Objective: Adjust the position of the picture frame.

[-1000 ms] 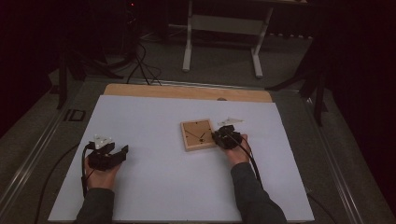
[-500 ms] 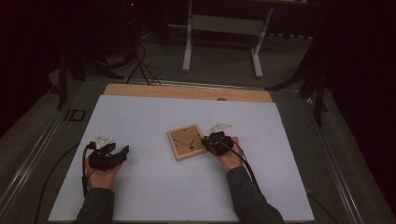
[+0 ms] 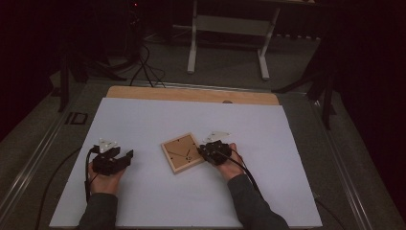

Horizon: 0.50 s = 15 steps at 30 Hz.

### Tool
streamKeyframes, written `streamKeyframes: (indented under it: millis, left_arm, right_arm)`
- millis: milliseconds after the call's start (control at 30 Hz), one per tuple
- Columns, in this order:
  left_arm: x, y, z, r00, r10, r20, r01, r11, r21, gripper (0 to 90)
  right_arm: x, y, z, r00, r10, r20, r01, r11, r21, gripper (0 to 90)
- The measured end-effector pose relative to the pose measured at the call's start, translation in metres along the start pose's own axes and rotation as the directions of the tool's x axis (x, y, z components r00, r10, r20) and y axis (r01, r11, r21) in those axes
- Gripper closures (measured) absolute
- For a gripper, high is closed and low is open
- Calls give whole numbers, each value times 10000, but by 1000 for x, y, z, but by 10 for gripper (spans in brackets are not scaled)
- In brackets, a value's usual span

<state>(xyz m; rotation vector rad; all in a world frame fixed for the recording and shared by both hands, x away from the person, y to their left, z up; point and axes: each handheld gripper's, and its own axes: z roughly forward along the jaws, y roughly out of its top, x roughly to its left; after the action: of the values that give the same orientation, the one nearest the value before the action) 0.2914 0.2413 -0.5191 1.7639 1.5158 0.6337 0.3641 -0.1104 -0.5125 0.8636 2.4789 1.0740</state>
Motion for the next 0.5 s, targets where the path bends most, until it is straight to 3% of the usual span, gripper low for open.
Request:
streamKeyframes:
  millis: [500]
  left_arm:
    - [-2,0,2,9992,117,374,-120,9999,81,509]
  right_arm:
    - [23,4,4,9935,-879,-726,872,9961,-119,796]
